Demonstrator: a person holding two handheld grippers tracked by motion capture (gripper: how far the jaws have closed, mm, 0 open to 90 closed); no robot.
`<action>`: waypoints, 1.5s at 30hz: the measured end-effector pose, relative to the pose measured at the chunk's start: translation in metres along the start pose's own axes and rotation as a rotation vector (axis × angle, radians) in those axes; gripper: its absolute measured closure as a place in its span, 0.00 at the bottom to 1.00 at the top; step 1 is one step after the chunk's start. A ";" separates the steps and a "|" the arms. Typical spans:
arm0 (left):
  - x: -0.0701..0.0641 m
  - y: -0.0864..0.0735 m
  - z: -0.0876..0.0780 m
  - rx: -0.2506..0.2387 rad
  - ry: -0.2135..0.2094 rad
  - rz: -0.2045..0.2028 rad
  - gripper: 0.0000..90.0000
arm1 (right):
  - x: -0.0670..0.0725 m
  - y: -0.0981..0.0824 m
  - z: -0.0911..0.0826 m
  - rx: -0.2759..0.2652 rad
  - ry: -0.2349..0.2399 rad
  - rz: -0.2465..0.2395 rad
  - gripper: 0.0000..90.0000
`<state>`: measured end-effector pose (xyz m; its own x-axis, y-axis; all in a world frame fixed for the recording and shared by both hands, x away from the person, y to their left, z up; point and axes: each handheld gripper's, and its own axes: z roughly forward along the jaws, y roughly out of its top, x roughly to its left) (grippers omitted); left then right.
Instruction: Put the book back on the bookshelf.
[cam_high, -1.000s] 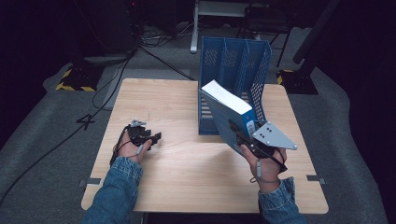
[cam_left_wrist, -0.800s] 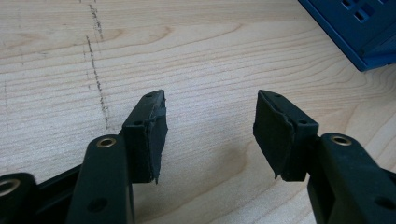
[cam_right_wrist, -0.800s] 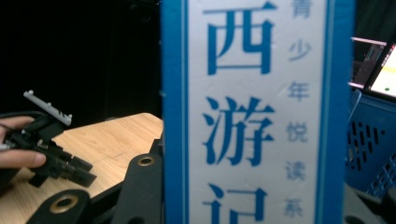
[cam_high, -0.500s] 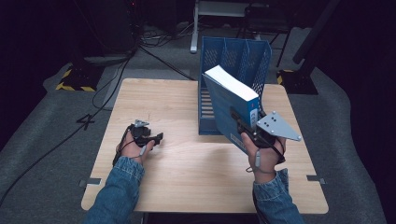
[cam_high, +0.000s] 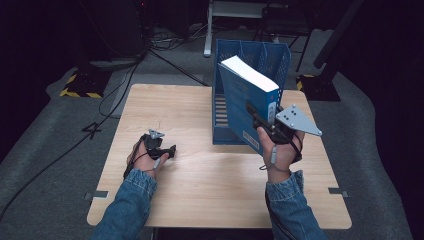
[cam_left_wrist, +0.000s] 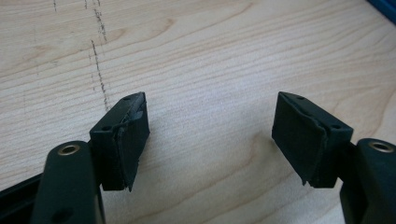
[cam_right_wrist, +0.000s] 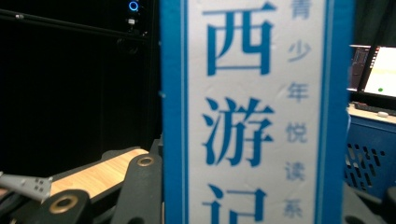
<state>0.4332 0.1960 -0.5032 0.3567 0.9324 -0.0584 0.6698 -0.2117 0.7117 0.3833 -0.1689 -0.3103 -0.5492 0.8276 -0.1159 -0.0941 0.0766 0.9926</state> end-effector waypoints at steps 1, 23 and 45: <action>0.000 -0.001 -0.001 0.000 0.002 0.006 0.30 | -0.001 0.001 0.003 -0.002 0.001 0.006 0.69; 0.018 -0.015 -0.015 0.020 0.042 0.011 0.22 | -0.025 0.008 0.057 -0.031 0.038 0.071 0.69; 0.019 -0.012 -0.013 0.022 0.045 0.007 0.22 | -0.045 0.004 0.123 -0.012 -0.020 0.148 0.69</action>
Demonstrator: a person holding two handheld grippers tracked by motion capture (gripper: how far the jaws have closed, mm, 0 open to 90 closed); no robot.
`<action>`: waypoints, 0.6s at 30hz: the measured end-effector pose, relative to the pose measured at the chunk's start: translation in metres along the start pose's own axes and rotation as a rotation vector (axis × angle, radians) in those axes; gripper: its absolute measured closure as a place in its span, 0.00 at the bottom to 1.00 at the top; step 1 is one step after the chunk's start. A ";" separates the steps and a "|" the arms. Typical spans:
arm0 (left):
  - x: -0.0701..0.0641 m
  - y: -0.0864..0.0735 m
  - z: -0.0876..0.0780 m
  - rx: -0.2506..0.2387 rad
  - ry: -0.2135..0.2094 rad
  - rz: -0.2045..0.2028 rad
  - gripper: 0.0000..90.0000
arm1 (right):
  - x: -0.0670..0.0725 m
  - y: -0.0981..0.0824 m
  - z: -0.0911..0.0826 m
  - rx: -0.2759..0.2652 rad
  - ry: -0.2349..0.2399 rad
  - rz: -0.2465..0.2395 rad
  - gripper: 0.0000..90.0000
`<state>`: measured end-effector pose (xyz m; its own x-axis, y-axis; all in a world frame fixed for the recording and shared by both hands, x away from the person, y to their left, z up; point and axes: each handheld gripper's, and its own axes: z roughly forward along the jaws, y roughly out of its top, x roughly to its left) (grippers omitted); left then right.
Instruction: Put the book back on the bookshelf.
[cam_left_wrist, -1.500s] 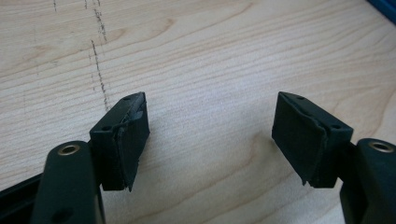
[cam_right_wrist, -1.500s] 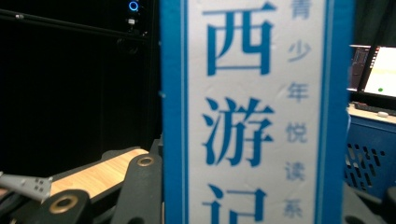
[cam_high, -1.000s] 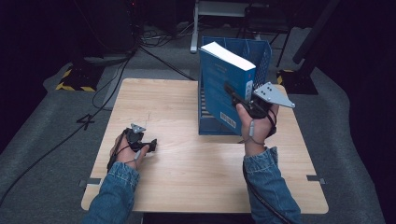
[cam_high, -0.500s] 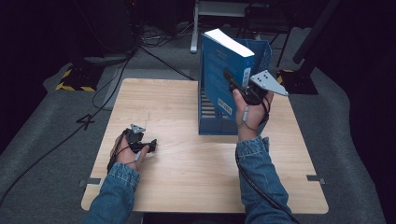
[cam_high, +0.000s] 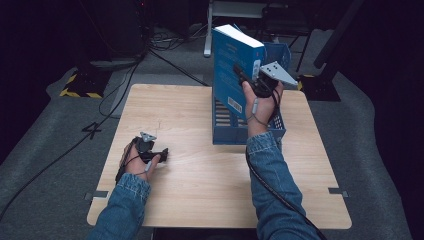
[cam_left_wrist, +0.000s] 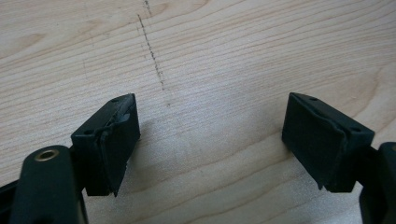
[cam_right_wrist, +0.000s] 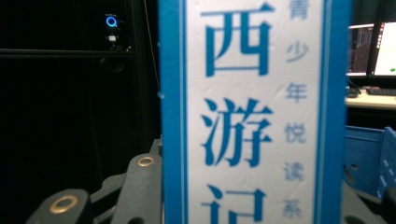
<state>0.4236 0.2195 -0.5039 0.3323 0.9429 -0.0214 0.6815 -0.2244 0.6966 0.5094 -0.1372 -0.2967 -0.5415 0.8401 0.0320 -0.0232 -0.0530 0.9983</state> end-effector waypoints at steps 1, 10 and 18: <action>0.000 0.000 0.000 0.000 0.000 0.000 0.22 | 0.000 0.000 0.002 0.000 -0.001 0.005 0.69; 0.000 0.000 0.001 0.000 -0.004 -0.005 0.21 | -0.012 -0.005 0.019 0.029 -0.046 0.006 0.69; 0.000 0.001 0.001 0.000 -0.004 0.002 0.21 | -0.026 -0.008 0.019 0.036 -0.073 0.041 0.69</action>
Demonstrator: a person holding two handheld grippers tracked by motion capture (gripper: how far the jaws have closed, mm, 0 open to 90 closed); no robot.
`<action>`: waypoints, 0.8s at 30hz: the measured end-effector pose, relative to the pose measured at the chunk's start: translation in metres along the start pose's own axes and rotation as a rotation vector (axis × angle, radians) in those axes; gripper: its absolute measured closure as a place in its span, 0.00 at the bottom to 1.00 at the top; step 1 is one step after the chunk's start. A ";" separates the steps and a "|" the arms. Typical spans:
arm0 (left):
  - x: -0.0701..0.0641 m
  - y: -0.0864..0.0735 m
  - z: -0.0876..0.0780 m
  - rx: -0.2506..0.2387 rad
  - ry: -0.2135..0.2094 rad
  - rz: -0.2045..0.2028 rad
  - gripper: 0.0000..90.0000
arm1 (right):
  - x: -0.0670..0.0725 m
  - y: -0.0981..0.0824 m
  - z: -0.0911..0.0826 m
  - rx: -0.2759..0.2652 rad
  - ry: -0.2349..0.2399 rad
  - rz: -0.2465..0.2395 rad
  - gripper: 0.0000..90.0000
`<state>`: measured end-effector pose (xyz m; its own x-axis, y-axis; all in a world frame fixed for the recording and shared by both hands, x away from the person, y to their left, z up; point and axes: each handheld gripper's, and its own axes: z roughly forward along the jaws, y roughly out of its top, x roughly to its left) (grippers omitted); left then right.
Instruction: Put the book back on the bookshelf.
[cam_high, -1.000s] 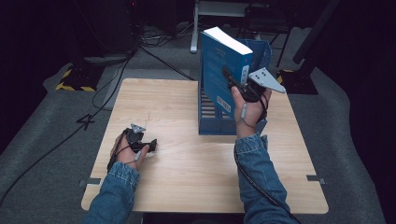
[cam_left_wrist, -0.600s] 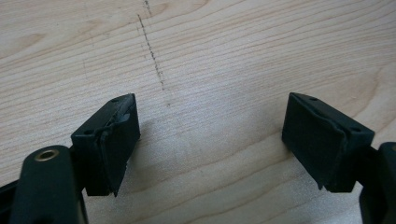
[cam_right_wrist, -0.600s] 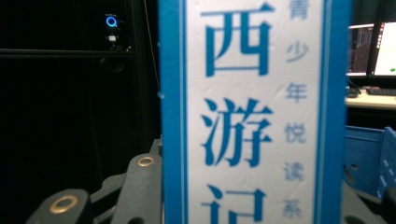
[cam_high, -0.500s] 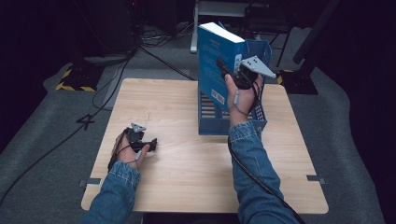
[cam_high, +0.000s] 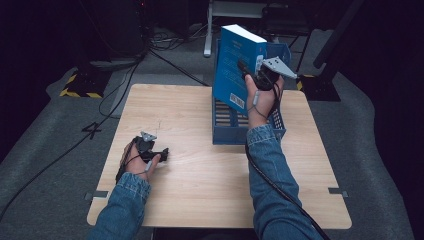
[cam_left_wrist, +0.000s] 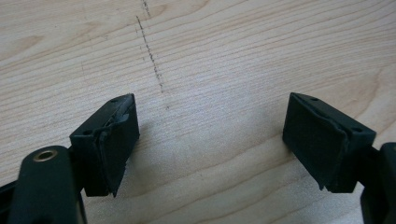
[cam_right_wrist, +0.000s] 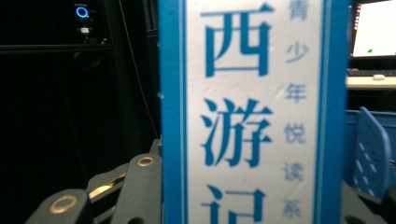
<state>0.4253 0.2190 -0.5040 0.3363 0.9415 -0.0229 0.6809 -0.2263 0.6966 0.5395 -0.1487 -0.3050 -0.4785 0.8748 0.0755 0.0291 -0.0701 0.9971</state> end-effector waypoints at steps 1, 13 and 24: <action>0.000 0.000 0.000 0.000 0.000 0.000 0.21 | -0.002 0.000 -0.001 0.002 -0.001 -0.005 0.69; -0.001 0.000 0.001 0.000 -0.003 -0.011 0.21 | 0.003 0.002 0.003 0.011 -0.019 -0.017 0.69; -0.001 0.001 0.001 -0.001 -0.001 -0.007 0.21 | 0.008 0.002 0.027 0.036 -0.035 0.010 0.69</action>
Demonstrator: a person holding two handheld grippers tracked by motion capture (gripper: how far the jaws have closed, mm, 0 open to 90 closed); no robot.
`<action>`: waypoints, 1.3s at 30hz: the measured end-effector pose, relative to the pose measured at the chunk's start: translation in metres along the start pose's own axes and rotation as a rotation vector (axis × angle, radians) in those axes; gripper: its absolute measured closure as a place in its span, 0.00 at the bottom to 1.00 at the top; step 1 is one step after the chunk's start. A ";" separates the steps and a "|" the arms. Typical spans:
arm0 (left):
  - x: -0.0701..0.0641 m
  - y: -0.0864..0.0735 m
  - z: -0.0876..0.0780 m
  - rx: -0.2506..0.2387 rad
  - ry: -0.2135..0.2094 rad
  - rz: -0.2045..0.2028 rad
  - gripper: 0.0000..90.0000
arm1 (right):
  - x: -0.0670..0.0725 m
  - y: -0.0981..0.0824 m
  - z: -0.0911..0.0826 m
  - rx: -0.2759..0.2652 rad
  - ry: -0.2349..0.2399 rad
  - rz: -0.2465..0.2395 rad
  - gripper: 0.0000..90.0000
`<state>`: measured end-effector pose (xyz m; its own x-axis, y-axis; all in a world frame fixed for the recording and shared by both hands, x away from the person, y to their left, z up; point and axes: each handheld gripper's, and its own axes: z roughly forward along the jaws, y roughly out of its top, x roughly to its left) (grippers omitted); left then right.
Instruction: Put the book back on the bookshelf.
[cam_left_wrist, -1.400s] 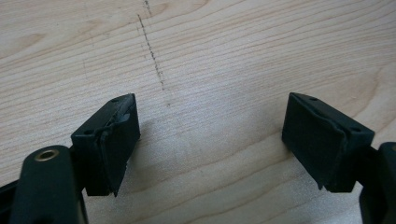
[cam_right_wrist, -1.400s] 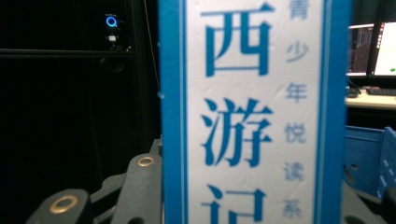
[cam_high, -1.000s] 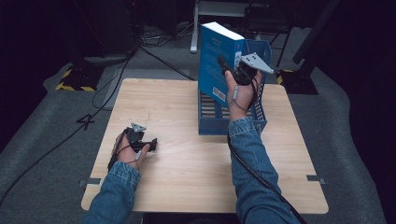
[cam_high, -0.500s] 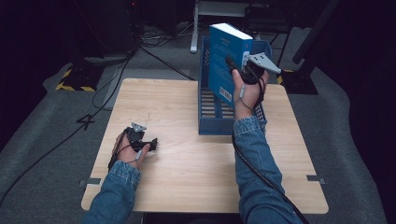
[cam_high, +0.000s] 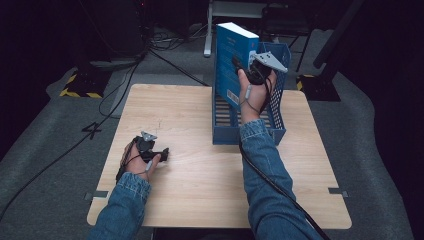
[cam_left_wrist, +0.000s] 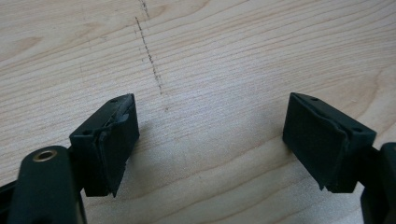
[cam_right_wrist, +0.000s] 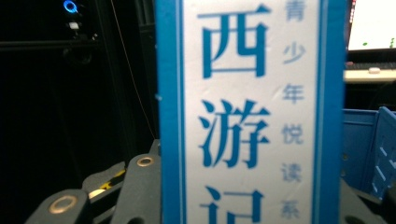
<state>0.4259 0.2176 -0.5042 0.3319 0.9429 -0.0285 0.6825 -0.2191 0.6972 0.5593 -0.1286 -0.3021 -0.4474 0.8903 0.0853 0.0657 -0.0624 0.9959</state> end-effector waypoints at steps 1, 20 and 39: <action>0.001 0.000 0.000 0.000 0.000 0.010 0.21 | 0.000 0.000 0.003 0.001 -0.004 -0.002 0.69; 0.001 0.001 0.000 0.002 -0.004 0.015 0.21 | -0.006 -0.027 0.031 0.003 -0.048 0.043 0.68; 0.000 0.000 0.000 0.004 -0.005 0.016 0.21 | 0.024 -0.044 0.048 0.074 -0.097 -0.042 0.66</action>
<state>0.4261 0.2173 -0.5039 0.3463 0.9379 -0.0211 0.6798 -0.2354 0.6946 0.5882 -0.0826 -0.3452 -0.3627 0.9312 0.0371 0.1164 0.0058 0.9932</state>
